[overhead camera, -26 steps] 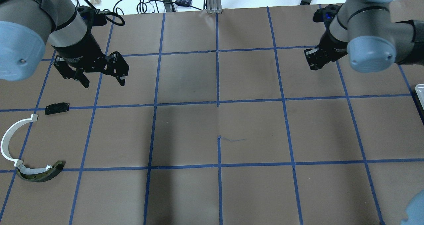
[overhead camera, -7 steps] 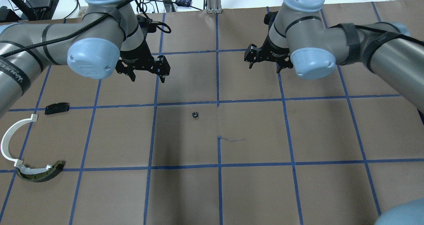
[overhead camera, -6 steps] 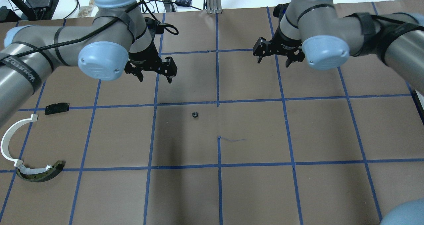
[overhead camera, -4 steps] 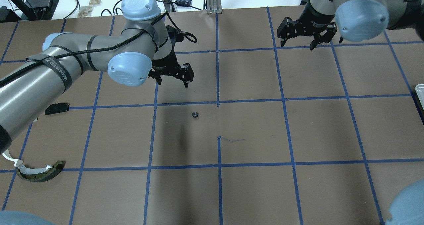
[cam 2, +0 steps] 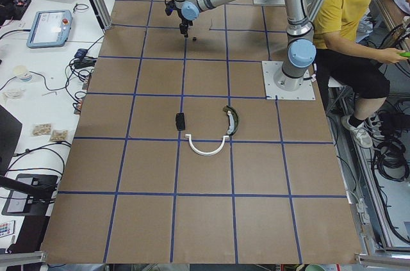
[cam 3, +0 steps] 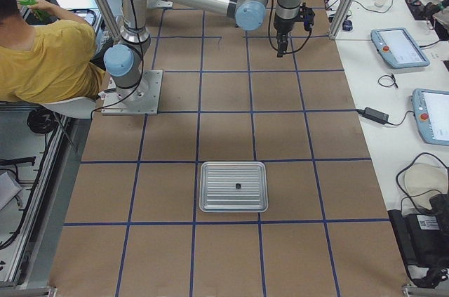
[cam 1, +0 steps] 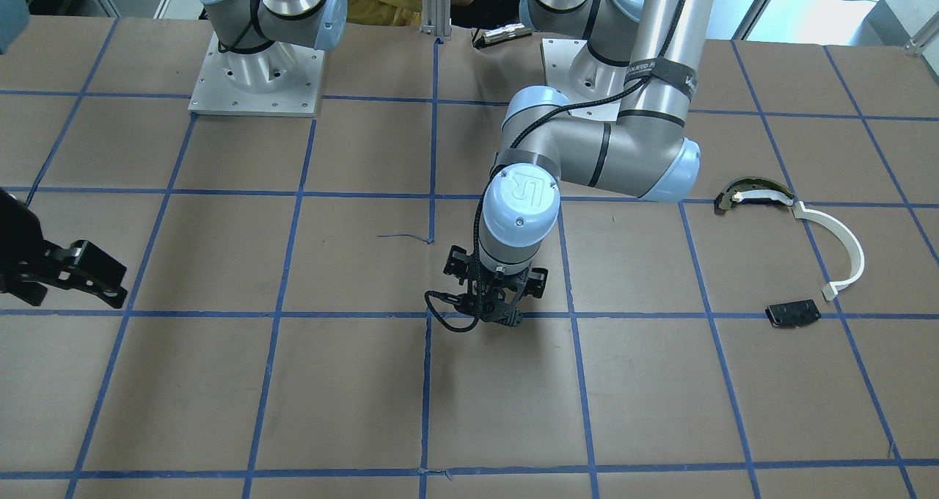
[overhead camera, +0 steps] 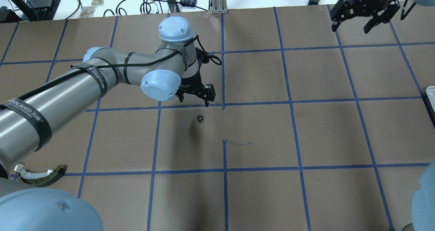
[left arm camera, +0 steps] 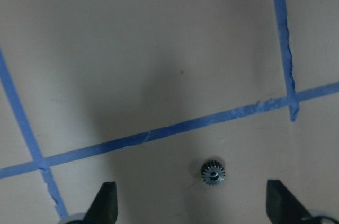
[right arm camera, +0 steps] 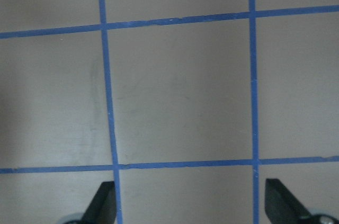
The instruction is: Place bearing gear from tray to pile
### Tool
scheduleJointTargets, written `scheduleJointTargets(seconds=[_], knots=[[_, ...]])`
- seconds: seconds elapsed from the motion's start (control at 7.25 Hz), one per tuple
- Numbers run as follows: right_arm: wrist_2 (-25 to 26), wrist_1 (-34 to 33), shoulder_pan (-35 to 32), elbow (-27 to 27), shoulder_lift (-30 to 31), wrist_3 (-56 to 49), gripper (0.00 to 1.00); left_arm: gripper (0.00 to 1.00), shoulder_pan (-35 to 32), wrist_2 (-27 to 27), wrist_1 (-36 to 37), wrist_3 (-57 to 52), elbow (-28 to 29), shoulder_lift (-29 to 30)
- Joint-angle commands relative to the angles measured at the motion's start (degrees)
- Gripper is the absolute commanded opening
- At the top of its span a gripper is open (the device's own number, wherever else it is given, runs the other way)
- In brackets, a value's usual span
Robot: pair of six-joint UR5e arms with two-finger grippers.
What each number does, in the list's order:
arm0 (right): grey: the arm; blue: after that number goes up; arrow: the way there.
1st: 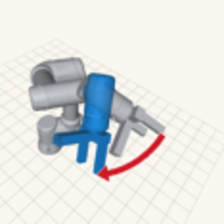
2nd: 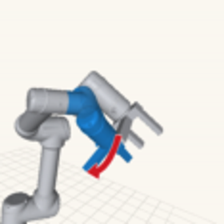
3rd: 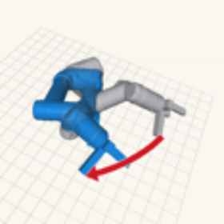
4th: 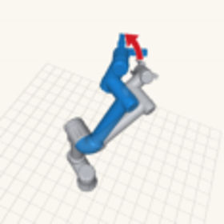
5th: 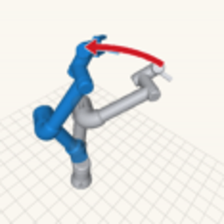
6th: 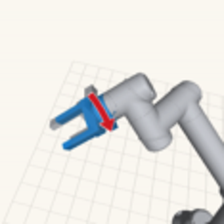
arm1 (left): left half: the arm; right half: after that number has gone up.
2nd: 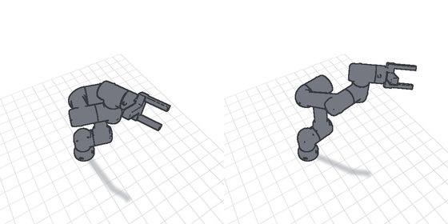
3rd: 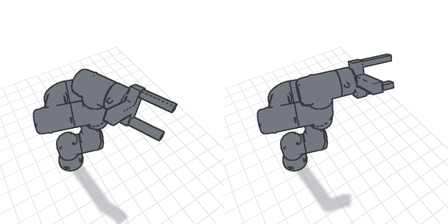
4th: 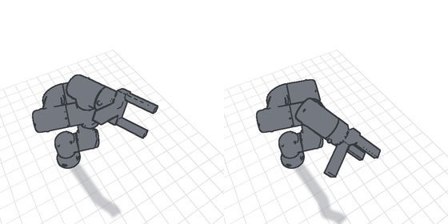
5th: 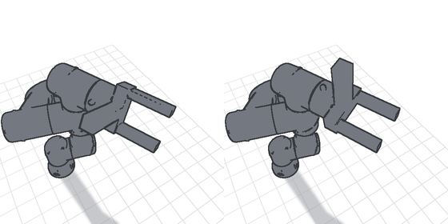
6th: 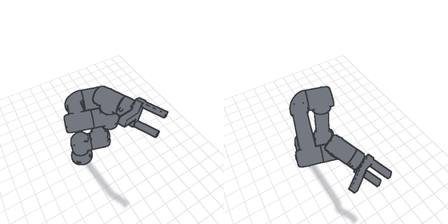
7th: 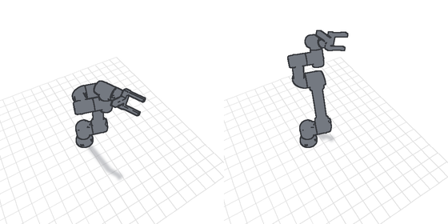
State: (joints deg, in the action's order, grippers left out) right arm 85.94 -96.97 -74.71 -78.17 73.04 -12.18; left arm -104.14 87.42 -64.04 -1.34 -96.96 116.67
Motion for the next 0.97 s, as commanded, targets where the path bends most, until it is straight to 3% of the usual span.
scheduleJointTargets(seconds=[0.0, 0.41, 0.83], knots=[[2.83, 2.31, 4.9, 1.44, 0.52, -5.55, 1.0, 1.0, -0.28, -0.94, 1.11, -0.5, -1.65, 2.06], [3.98, 0.74, 17.26, -0.66, -1.65, -18.79, 1.0, 0.97, -0.89, -0.94, 0.94, -0.15, -2.53, 2.69], [3.89, -10.64, 26.61, -6.79, -7.19, -29.71, 1.0, 0.64, -0.98, -0.85, 0.67, -0.5, -2.45, 2.77]])
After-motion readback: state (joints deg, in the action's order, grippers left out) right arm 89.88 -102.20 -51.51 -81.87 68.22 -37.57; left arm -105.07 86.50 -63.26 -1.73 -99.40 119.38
